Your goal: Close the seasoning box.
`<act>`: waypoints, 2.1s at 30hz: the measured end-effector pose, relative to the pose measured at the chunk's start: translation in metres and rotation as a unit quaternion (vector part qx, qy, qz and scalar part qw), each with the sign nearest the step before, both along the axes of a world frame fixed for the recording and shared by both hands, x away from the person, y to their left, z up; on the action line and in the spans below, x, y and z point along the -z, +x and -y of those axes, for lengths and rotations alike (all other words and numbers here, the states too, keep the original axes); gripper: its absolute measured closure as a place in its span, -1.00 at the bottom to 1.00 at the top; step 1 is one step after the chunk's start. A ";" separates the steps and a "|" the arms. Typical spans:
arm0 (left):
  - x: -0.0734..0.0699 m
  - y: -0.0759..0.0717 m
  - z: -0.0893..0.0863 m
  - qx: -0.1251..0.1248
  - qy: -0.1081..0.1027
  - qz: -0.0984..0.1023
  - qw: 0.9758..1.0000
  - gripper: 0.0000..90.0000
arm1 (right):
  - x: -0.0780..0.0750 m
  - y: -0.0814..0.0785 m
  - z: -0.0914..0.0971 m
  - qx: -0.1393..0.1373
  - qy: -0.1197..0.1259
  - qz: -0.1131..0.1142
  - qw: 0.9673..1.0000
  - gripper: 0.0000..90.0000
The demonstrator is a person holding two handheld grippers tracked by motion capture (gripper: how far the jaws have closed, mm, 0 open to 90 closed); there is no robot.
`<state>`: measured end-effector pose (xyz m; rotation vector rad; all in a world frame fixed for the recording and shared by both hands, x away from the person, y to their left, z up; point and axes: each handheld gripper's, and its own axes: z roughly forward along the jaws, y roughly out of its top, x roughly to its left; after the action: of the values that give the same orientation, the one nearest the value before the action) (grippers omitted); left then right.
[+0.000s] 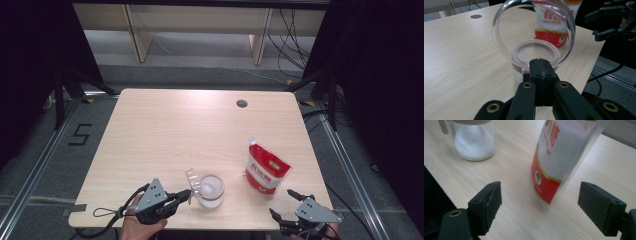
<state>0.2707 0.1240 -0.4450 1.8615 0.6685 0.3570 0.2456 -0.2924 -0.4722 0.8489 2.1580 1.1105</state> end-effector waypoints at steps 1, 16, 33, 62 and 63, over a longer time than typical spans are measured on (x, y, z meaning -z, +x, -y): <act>0.000 0.000 0.000 -0.005 0.003 -0.003 1.000 0.99 | 0.000 0.000 0.000 0.001 0.001 -0.002 1.000 -0.56; 0.003 0.004 0.006 0.003 -0.001 0.000 1.000 0.98 | 0.000 -0.001 -0.002 0.001 -0.001 -0.005 1.000 -0.55; -0.002 0.000 -0.005 0.002 -0.003 -0.013 1.000 0.57 | 0.000 0.000 -0.001 -0.003 0.002 -0.003 1.000 -0.54; 0.007 -0.012 -0.034 -0.030 0.040 -0.016 0.999 -0.34 | 0.000 0.000 0.000 0.007 0.021 -0.010 1.000 -0.59; 0.008 -0.012 -0.035 -0.030 0.030 -0.020 0.999 -0.34 | 0.000 0.000 0.000 0.008 0.023 -0.010 1.000 -0.59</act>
<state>0.2584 0.1586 -0.4532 1.9131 0.7494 0.3851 0.2452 -0.2926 -0.4719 0.9000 2.1467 1.1515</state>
